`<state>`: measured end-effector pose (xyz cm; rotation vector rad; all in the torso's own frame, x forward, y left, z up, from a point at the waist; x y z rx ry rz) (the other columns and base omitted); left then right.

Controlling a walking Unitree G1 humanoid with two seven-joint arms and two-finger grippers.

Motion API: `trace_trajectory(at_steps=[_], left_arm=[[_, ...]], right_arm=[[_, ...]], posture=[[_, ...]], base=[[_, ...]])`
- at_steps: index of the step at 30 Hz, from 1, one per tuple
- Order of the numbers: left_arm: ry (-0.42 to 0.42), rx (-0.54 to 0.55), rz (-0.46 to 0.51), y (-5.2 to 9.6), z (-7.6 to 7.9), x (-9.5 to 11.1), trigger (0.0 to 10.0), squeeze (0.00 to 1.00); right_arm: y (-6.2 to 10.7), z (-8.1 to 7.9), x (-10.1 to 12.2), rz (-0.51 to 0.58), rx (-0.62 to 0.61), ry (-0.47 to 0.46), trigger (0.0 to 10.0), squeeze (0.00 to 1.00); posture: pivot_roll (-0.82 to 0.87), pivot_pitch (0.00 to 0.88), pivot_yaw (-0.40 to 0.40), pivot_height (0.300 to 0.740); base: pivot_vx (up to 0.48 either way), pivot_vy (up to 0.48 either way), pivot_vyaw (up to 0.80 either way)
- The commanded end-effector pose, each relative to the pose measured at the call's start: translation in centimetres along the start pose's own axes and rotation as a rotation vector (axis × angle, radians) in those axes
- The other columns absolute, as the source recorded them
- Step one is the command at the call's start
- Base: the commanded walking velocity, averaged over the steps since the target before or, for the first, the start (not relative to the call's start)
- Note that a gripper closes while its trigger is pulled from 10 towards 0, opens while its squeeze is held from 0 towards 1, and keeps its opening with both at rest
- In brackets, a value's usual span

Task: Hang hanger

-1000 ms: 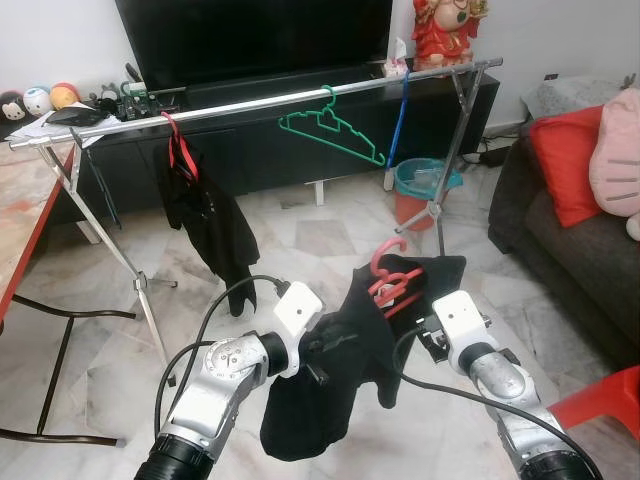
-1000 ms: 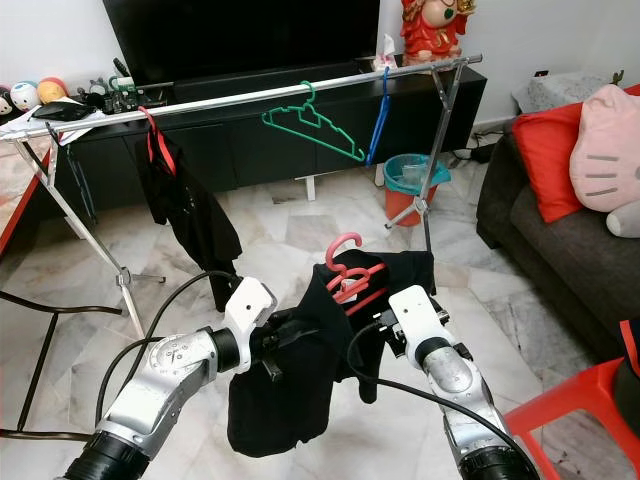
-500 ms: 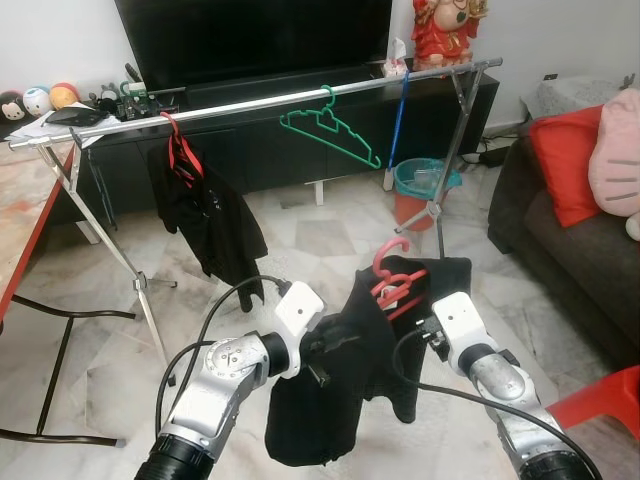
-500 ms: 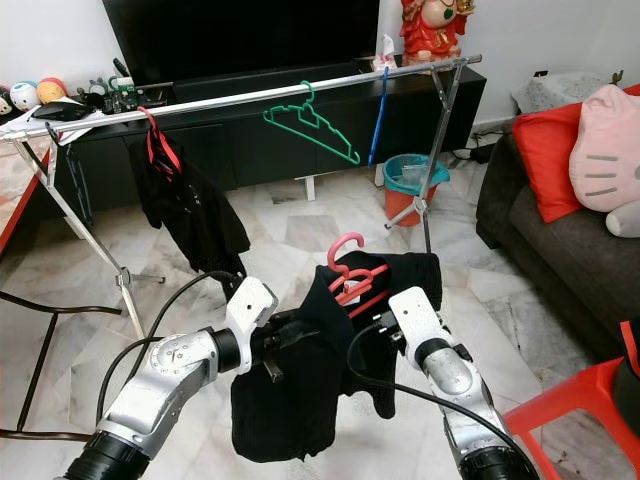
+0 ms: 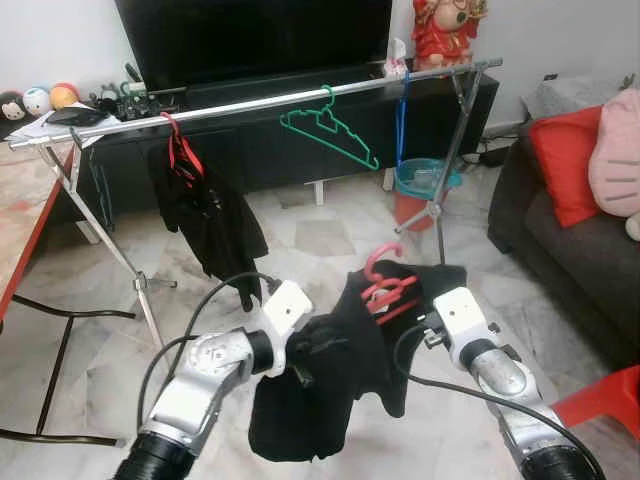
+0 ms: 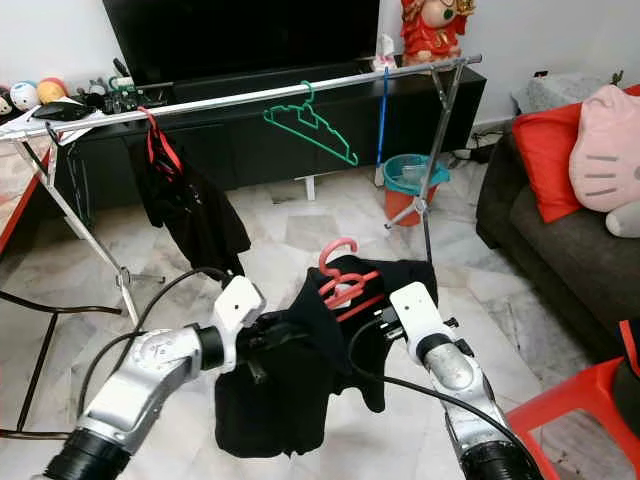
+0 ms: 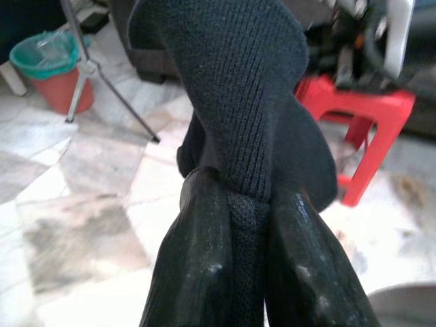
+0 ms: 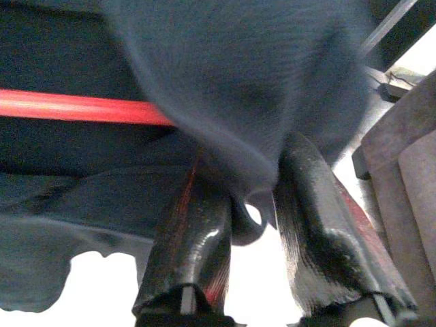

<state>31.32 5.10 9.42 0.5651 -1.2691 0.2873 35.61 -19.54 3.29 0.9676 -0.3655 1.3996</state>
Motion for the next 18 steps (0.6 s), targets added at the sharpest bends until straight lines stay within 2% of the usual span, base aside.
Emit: trace_trajectory(at_steps=[1, 7, 13, 17, 18], left_arm=[[-0.032, 0.004, 0.015, 0.9, -0.6, 0.6, 10.0, 0.0], [-0.114, -0.02, -0.082, 3.2, -1.8, -0.5, 10.0, 0.0], [-0.177, -0.045, -0.124, 4.9, -2.6, -0.6, 10.0, 0.0], [-0.233, -0.127, -0.206, 6.9, -2.7, -1.1, 10.0, 0.0], [-0.233, -0.127, -0.206, 6.9, -2.7, -1.1, 10.0, 0.0]], right_arm=[[-0.1, 0.3, -0.1, -0.005, -0.002, 0.0, 0.0, 0.0], [-0.1, 0.7, -0.3, -0.01, 0.0, 0.01, 0.0, 0.0], [0.0, 1.0, -0.6, -0.021, 0.012, 0.021, 0.0, 0.0], [0.1, 1.1, -1.4, -0.052, 0.037, 0.037, 0.0, 0.0], [0.1, 1.1, -1.4, -0.052, 0.037, 0.037, 0.0, 0.0]], posture=[[0.03, 0.0, 0.028, 0.74], [0.03, 0.0, 0.024, 0.74], [0.03, 0.0, 0.021, 0.74], [0.03, 0.0, 0.015, 0.74], [0.03, 0.0, 0.015, 0.74]], base=[[0.0, 0.0, 0.0], [0.0, 0.0, 0.0], [0.0, 0.0, 0.0], [0.0, 0.0, 0.0], [0.0, 0.0, 0.0]])
Point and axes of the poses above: a point about 5 cm out from each wrist's last joint towards the gripper, its own y axis pointing back from the gripper into the wrist, its own x axis along the axis of the wrist's last joint, z = x × y, the point moved 6 cm from there along -y, pointing out of the wrist towards the gripper, and after that the axes turned 15 degrees about y, right-handed, at the moved point
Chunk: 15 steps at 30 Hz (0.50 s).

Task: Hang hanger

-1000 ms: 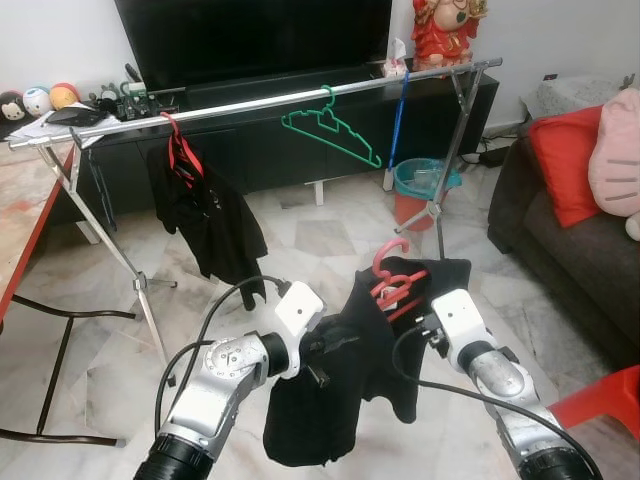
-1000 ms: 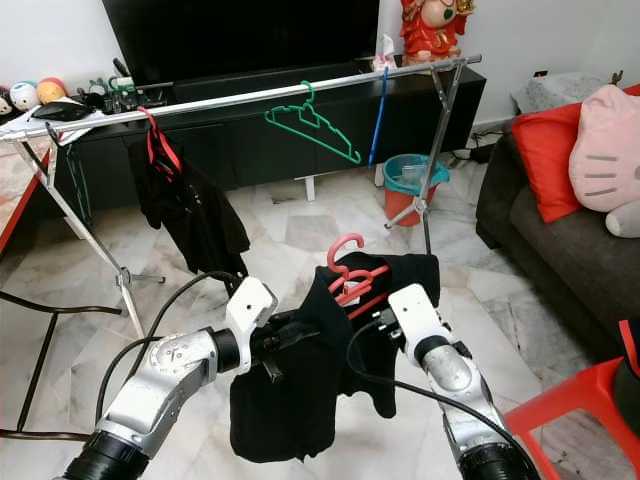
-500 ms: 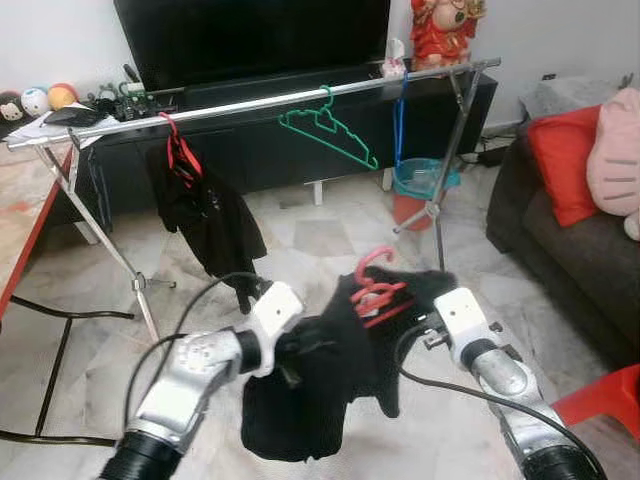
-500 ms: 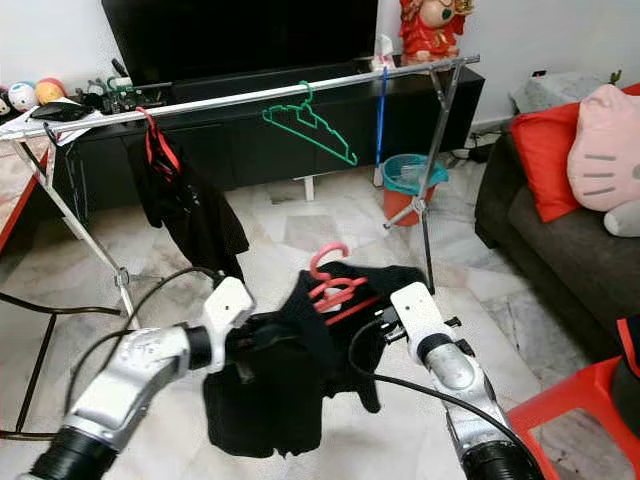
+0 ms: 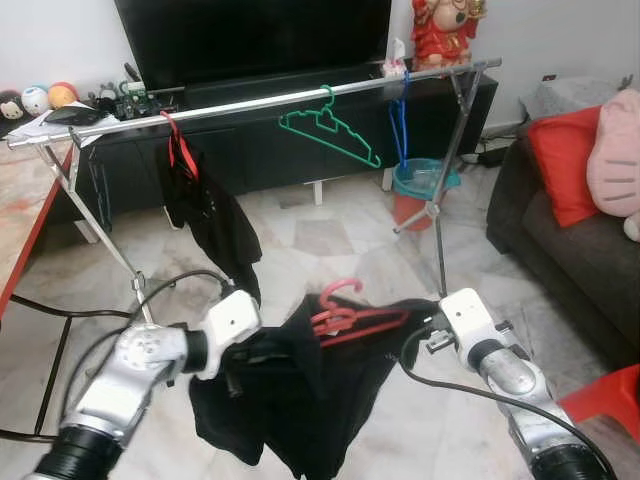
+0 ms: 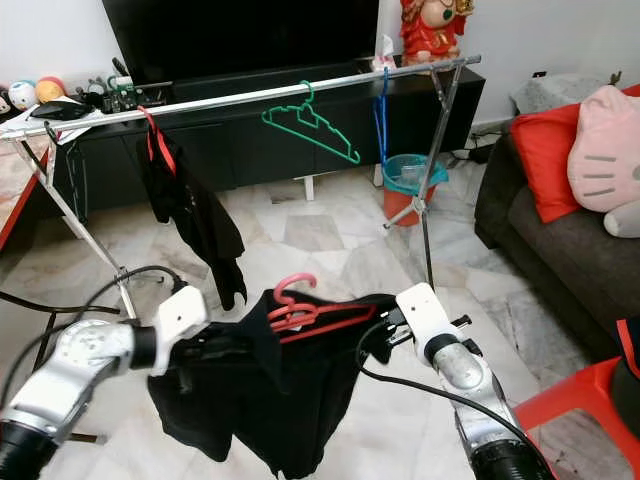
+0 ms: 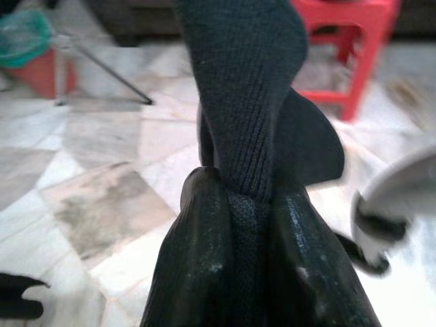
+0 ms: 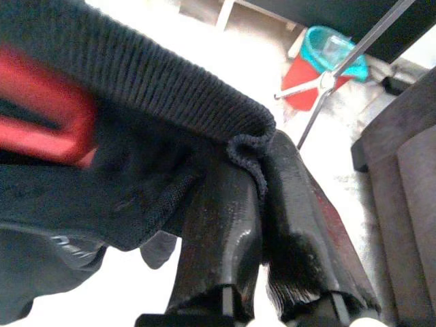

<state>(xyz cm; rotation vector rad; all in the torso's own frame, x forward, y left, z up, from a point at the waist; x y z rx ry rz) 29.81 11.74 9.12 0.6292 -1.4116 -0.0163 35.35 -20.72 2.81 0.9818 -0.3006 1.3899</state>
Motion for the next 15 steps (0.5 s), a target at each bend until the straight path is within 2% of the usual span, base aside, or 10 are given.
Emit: trace_trajectory(at_steps=[1, 7, 12, 15], left_arm=[[-0.026, -0.026, -0.01, 1.1, -0.1, 0.1, 10.0, 0.0], [-0.051, -0.068, -0.046, 2.5, -0.7, 0.1, 10.0, 0.0], [-0.048, -0.09, -0.059, 2.9, -0.6, 0.1, 10.0, 0.0], [-0.064, -0.033, -0.036, 3.0, -2.0, 0.8, 10.0, 0.0]], right_arm=[[0.0, 0.5, -0.3, -0.018, 0.006, 0.011, 0.0, 0.0], [0.2, -0.4, -1.1, -0.047, 0.062, 0.021, 0.0, 0.0], [0.4, -0.5, -1.8, -0.069, 0.075, 0.02, 0.0, 0.0], [0.7, -1.0, -2.4, -0.091, 0.117, 0.027, 0.0, 0.0]], posture=[[0.02, 0.0, 0.014, 0.74], [0.02, 0.0, 0.009, 0.74], [0.02, 0.0, 0.009, 0.74], [0.02, 0.0, 0.007, 0.74]], base=[[0.0, 0.0, 0.0], [0.0, 0.0, 0.0], [0.0, 0.0, 0.0], [0.0, 0.0, 0.0]])
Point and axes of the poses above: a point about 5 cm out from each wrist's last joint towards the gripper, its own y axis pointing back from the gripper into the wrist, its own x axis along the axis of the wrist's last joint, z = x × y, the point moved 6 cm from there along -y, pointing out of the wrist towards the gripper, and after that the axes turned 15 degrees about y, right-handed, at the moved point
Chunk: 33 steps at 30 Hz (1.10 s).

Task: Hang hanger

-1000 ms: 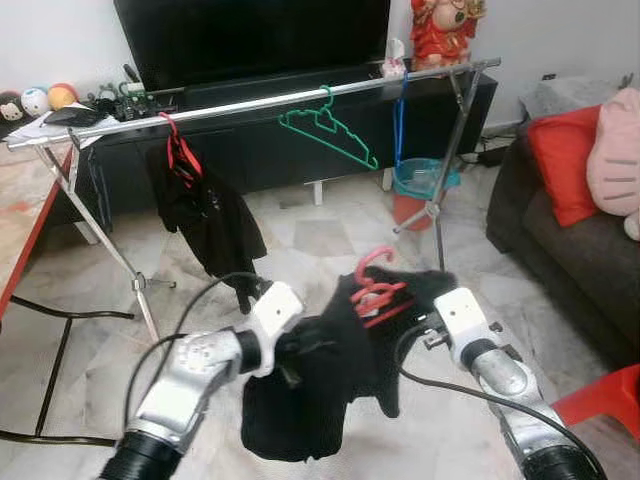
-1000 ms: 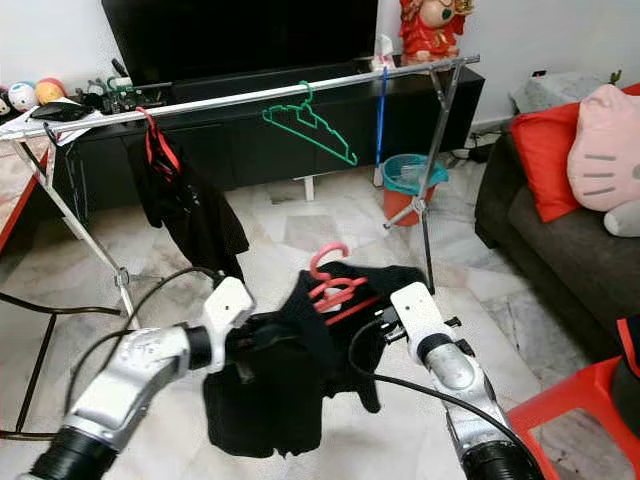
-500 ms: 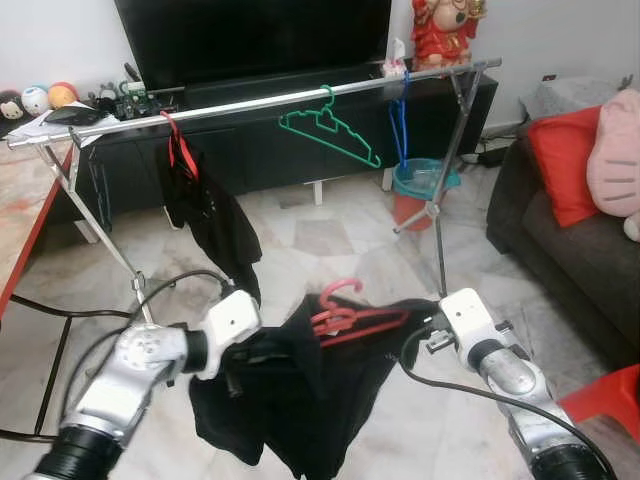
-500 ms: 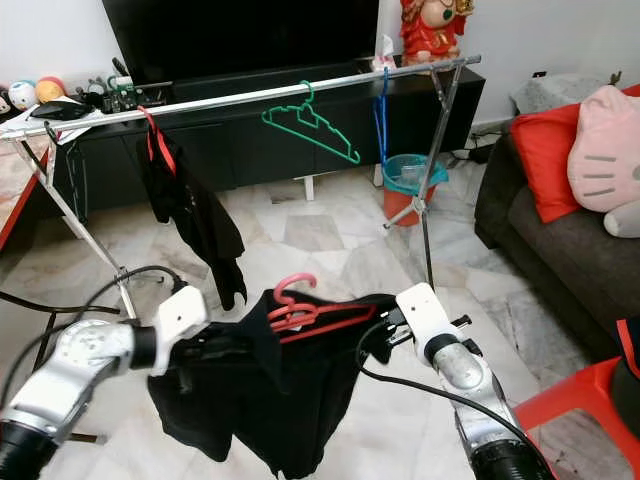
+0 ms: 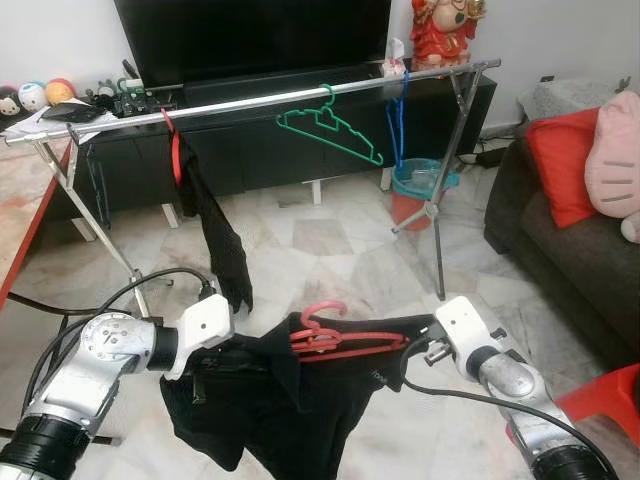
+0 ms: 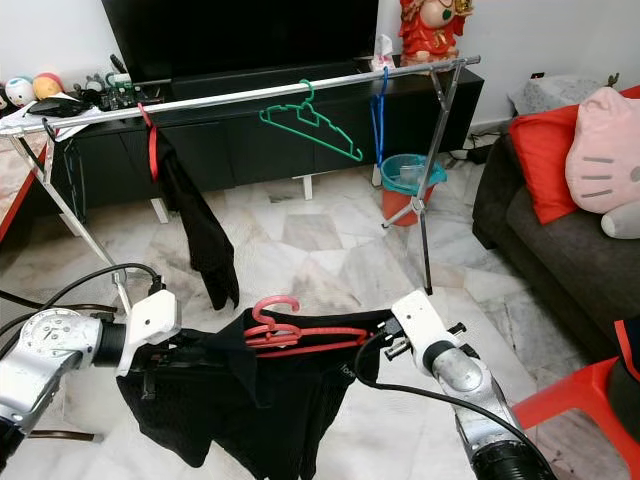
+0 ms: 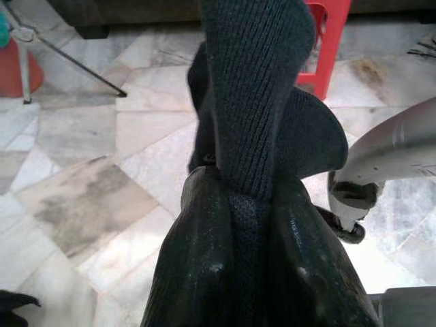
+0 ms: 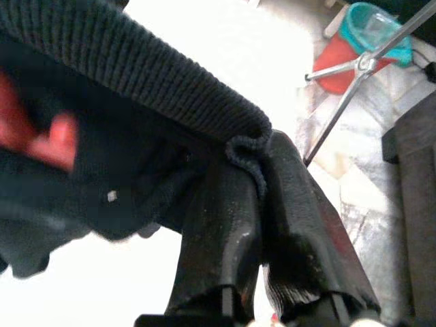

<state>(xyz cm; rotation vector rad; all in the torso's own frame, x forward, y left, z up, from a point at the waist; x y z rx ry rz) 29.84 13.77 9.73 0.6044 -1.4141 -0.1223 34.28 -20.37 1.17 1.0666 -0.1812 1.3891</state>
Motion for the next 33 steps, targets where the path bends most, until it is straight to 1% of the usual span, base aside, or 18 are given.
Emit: trace_trajectory(at_steps=[1, 3, 5, 7, 9, 10, 12, 15, 18, 28, 29, 30, 31, 33], left_arm=[[-0.036, 0.046, 0.015, 1.2, -1.1, 0.9, 10.0, 0.0], [-0.038, 0.056, 0.018, 1.3, -1.4, 1.0, 10.0, 0.0], [-0.035, 0.074, 0.031, 1.6, -2.0, 1.3, 10.0, 0.0], [-0.035, 0.074, 0.031, 1.6, -2.0, 1.3, 10.0, 0.0], [-0.04, 0.051, -0.012, 1.9, -1.7, 0.6, 10.0, 0.0], [-0.04, 0.051, -0.012, 1.9, -1.7, 0.6, 10.0, 0.0], [-0.039, 0.004, -0.085, 2.2, -1.0, -0.6, 10.0, 0.0], [-0.04, -0.02, -0.114, 2.4, -0.7, -1.1, 10.0, 0.0], [-0.039, -0.079, -0.23, 3.1, 0.0, -2.9, 10.0, 0.0], [-0.038, -0.127, -0.23, 3.1, 0.7, -3.0, 10.0, 0.0], [-0.046, -0.157, -0.231, 2.6, 1.3, -3.0, 10.0, 0.0], [-0.051, -0.169, -0.23, 2.2, 1.6, -2.9, 10.0, 0.0], [-0.053, -0.182, -0.223, 1.8, 1.9, -2.9, 10.0, 0.0], [-0.052, -0.202, -0.211, 1.1, 2.3, -2.8, 10.0, 0.0]], right_arm=[[0.4, 0.5, -1.3, -0.047, -0.003, 0.004, 0.0, 0.0], [0.5, 0.4, -1.7, -0.062, 0.004, 0.012, 0.0, 0.0], [0.8, 0.2, -2.9, -0.119, 0.015, 0.036, 0.0, 0.0], [0.8, 0.2, -2.9, -0.119, 0.015, 0.036, 0.0, 0.0], [1.1, 0.6, -3.9, -0.168, 0.008, 0.072, 0.0, 0.0], [1.1, 0.6, -3.9, -0.168, 0.008, 0.072, 0.0, 0.0], [1.2, 1.0, -4.3, -0.187, 0.003, 0.086, 0.0, 0.0], [1.3, 1.1, -4.4, -0.191, 0.002, 0.087, 0.0, 0.0], [1.2, 1.5, -4.2, -0.186, 0.002, 0.093, 0.0, 0.0], [1.1, 1.4, -4.1, -0.186, 0.011, 0.098, 0.0, 0.0], [0.9, 0.9, -3.9, -0.179, 0.019, 0.095, 0.0, 0.0], [0.8, 0.7, -3.7, -0.169, 0.023, 0.092, 6.4, 0.0], [0.6, 0.5, -3.4, -0.159, 0.025, 0.08, 10.0, 0.0], [0.5, 0.1, -2.9, -0.135, 0.035, 0.062, 10.0, 0.0]], posture=[[0.02, 0.0, 0.007, 0.74], [0.02, 0.0, 0.01, 0.74], [0.01, 0.0, 0.008, 0.74], [0.01, 0.0, 0.008, 0.74], [0.01, 0.0, 0.008, 0.74], [0.01, 0.0, 0.008, 0.74], [0.01, 0.0, 0.009, 0.74], [0.01, 0.0, 0.009, 0.74], [0.01, 0.0, 0.007, 0.74], [0.01, 0.0, 0.003, 0.74], [0.01, 0.0, 0.002, 0.74], [0.01, 0.0, 0.002, 0.74], [0.01, 0.0, 0.002, 0.74], [0.01, 0.0, 0.001, 0.74]], base=[[0.0, 0.0, 0.0], [0.0, 0.0, 0.0], [0.0, 0.0, 0.0], [0.0, 0.0, 0.0], [0.0, 0.0, 0.0], [0.0, 0.0, 0.0], [0.0, 0.0, 0.0], [0.0, 0.0, 0.0], [0.0, 0.0, 0.0], [0.0, 0.0, 0.0], [0.0, 0.0, 0.0], [0.0, 0.0, 0.0], [0.0, 0.0, 0.0], [0.0, 0.0, 0.0]])
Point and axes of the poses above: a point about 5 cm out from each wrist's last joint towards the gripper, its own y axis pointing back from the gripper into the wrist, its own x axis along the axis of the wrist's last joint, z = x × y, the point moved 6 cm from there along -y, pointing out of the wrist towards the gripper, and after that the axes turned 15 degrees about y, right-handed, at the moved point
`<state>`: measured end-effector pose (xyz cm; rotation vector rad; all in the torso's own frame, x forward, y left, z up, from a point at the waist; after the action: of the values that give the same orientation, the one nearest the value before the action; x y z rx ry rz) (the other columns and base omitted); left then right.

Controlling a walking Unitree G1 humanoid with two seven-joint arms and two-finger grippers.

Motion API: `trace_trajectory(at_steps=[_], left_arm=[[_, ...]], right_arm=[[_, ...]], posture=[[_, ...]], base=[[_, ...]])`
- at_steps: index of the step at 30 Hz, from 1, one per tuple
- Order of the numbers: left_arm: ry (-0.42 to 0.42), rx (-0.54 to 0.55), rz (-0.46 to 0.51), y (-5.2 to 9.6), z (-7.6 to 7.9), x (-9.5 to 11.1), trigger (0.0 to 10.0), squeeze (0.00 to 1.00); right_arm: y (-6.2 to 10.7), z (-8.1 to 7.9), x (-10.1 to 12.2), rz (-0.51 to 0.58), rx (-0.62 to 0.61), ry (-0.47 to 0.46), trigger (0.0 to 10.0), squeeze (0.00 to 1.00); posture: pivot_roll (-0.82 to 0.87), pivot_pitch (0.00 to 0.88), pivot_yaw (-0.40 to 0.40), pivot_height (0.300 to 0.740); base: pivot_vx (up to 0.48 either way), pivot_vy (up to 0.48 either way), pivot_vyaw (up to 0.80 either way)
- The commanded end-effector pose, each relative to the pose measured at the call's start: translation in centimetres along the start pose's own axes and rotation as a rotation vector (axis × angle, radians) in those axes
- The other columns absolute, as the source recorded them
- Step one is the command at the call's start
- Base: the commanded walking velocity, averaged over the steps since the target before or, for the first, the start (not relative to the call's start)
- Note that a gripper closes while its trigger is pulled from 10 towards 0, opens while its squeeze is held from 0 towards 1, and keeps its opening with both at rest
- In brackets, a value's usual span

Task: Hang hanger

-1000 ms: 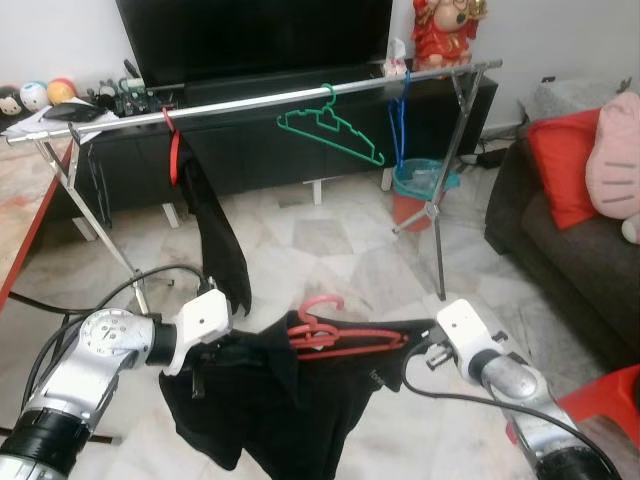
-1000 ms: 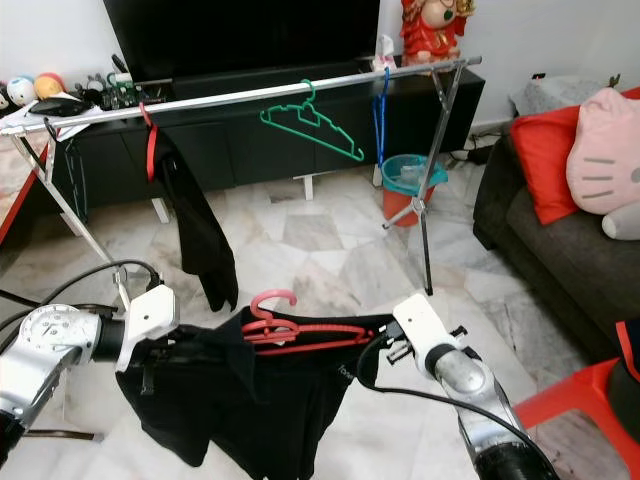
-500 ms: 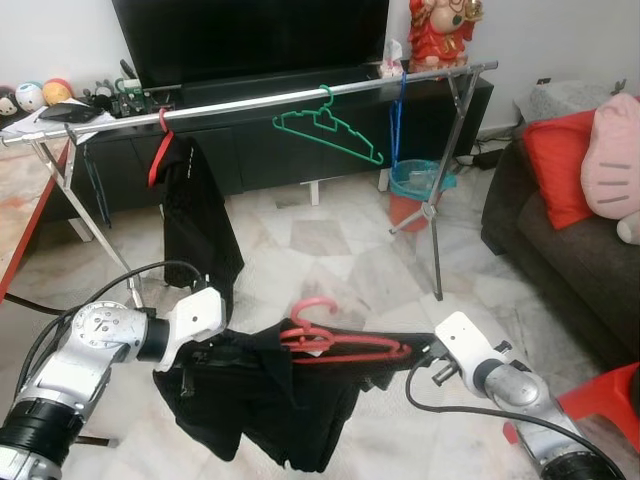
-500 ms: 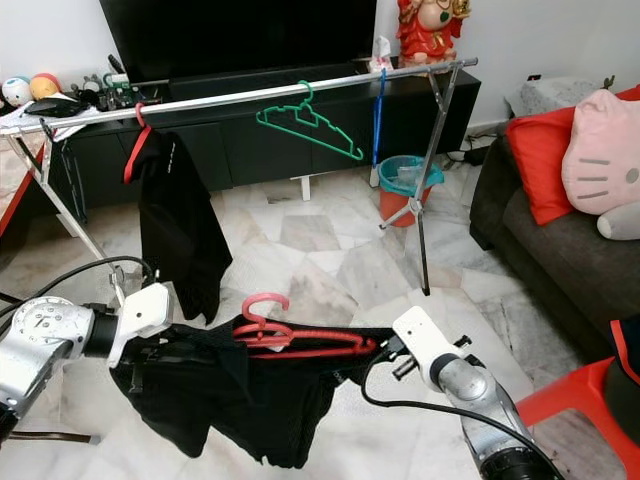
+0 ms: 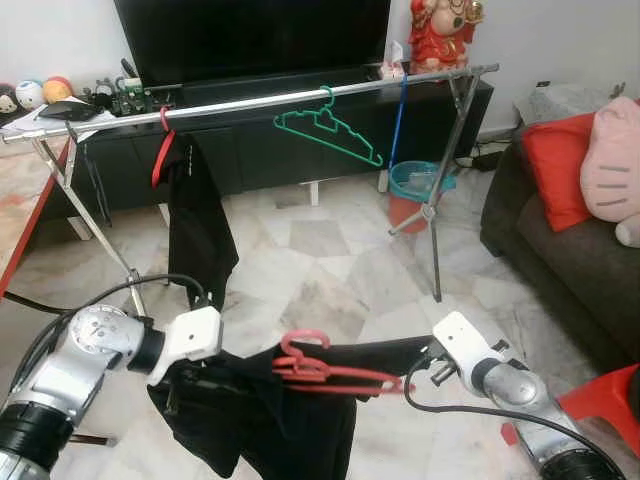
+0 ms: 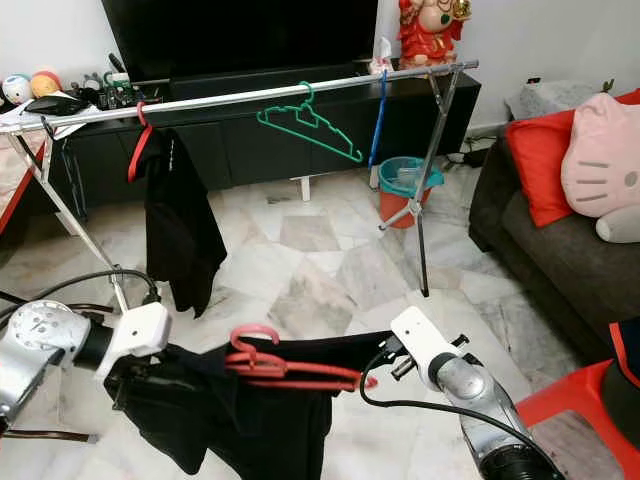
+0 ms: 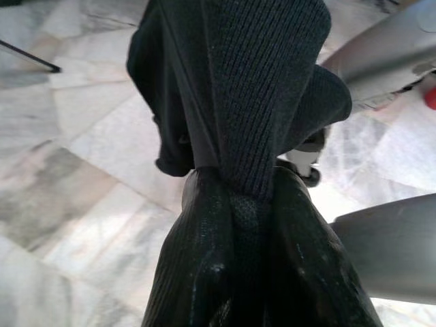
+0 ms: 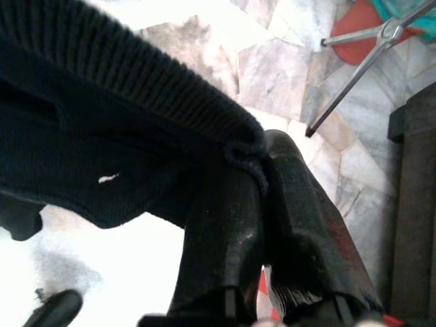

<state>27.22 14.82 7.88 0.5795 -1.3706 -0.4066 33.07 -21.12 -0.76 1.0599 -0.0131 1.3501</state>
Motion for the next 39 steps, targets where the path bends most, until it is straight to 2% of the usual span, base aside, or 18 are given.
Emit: trace_trajectory(at_steps=[1, 2, 3, 4, 10, 15, 24, 35, 39], left_arm=[[-0.008, -0.019, -0.03, 0.2, 0.3, -0.3, 10.0, 0.0], [-0.008, -0.026, -0.028, 0.0, 0.4, -0.2, 10.0, 0.0], [-0.007, -0.035, -0.025, -0.3, 0.6, -0.2, 10.0, 0.0], [-0.009, -0.041, -0.023, -0.6, 0.7, -0.2, 10.0, 0.0], [-0.013, -0.051, -0.016, -1.3, 0.9, 0.0, 10.0, 0.0], [-0.006, -0.051, 0.006, -2.1, 0.9, 0.3, 10.0, 0.0], [-0.006, -0.036, 0.012, -2.3, 0.7, 0.5, 10.0, 0.0], [-0.002, -0.036, 0.021, -2.5, 0.7, 0.7, 10.0, 0.0], [-0.001, -0.039, 0.021, -2.6, 0.8, 0.7, 10.0, 0.0]], right_arm=[[0.3, 1.2, -0.9, -0.03, -0.035, -0.025, 10.0, 0.0], [0.2, 1.1, -0.6, -0.019, -0.029, -0.025, 10.0, 0.0], [0.2, 0.9, -0.4, -0.006, -0.02, -0.031, 10.0, 0.92], [0.2, 0.8, -0.2, 0.003, -0.011, -0.039, 10.0, 1.0], [0.3, 0.6, 0.4, 0.038, 0.013, -0.069, 10.0, 1.0], [0.5, -0.2, 1.1, 0.078, 0.089, -0.098, 10.0, 1.0], [1.2, -1.8, 0.1, 0.065, 0.223, -0.084, 10.0, 1.0], [2.4, -2.1, -1.5, 0.042, 0.34, -0.058, 10.0, 1.0], [2.7, -1.3, -1.8, 0.041, 0.324, -0.055, 10.0, 1.0]], posture=[[0.01, 0.0, 0.001, 0.74], [0.01, 0.0, 0.001, 0.74], [0.01, 0.0, -0.001, 0.74], [0.01, 0.0, -0.003, 0.74], [0.01, 0.0, -0.001, 0.74], [0.01, 0.0, 0.0, 0.74], [0.01, 0.0, 0.002, 0.74], [0.01, 0.0, 0.001, 0.74], [0.01, 0.0, 0.002, 0.74]], base=[[0.0, 0.0, 0.0], [0.0, 0.0, 0.0], [0.0, 0.0, 0.0], [0.0, 0.0, 0.0], [0.0, 0.0, 0.0], [0.0, 0.0, 0.0], [0.0, 0.0, 0.0], [0.0, 0.0, 0.0], [0.0, 0.0, 0.0]])
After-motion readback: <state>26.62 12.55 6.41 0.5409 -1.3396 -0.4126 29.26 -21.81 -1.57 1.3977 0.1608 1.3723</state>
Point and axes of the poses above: a point about 5 cm out from each wrist's last joint towards the gripper, its own y axis pointing back from the gripper into the wrist, its own x axis along the axis of the wrist's last joint, z = x × y, the point moved 6 cm from there along -y, pointing out of the wrist towards the gripper, and after that the axes turned 15 degrees about y, right-handed, at the moved point
